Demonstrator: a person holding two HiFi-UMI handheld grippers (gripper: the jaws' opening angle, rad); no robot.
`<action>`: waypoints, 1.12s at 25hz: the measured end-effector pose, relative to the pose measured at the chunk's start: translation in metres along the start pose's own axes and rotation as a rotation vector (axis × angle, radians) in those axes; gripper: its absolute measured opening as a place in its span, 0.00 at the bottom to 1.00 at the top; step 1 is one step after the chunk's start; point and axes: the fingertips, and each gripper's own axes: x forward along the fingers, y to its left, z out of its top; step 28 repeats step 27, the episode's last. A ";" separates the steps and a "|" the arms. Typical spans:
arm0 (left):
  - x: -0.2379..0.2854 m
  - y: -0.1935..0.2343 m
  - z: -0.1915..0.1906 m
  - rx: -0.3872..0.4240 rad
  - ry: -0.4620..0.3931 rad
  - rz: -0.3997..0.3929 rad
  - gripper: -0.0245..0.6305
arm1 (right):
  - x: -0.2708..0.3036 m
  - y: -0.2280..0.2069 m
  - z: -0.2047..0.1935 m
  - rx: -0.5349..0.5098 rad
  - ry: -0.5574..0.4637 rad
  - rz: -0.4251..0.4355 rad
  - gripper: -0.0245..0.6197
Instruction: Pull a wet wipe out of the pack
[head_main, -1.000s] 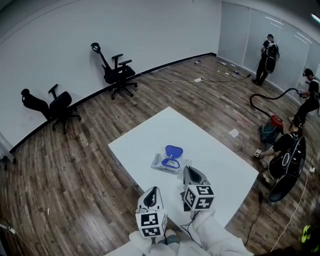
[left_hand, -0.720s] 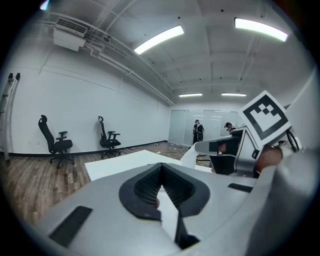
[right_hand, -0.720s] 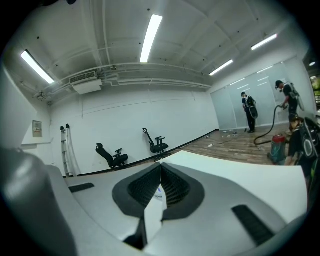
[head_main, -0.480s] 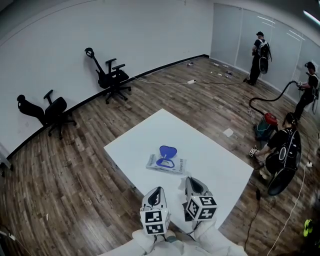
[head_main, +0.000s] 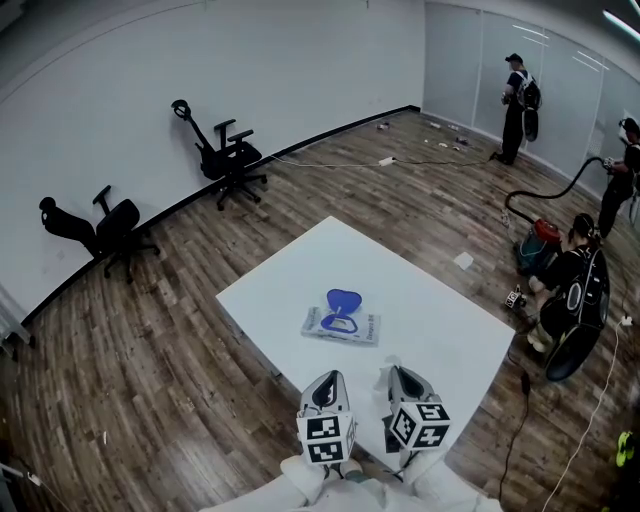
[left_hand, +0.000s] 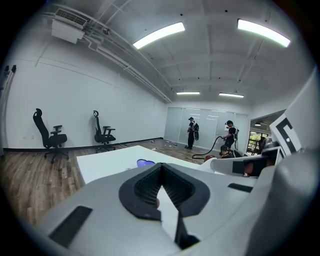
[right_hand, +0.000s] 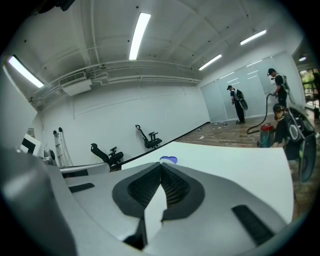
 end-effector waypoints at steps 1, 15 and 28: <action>0.000 0.001 0.000 0.004 -0.001 0.002 0.04 | 0.000 0.001 0.000 -0.001 0.001 -0.003 0.05; -0.002 0.008 0.001 0.019 -0.005 0.016 0.04 | -0.002 0.004 -0.002 -0.001 -0.002 -0.006 0.05; 0.001 0.007 0.000 0.025 0.001 0.019 0.04 | -0.004 0.000 0.001 -0.002 -0.006 -0.008 0.05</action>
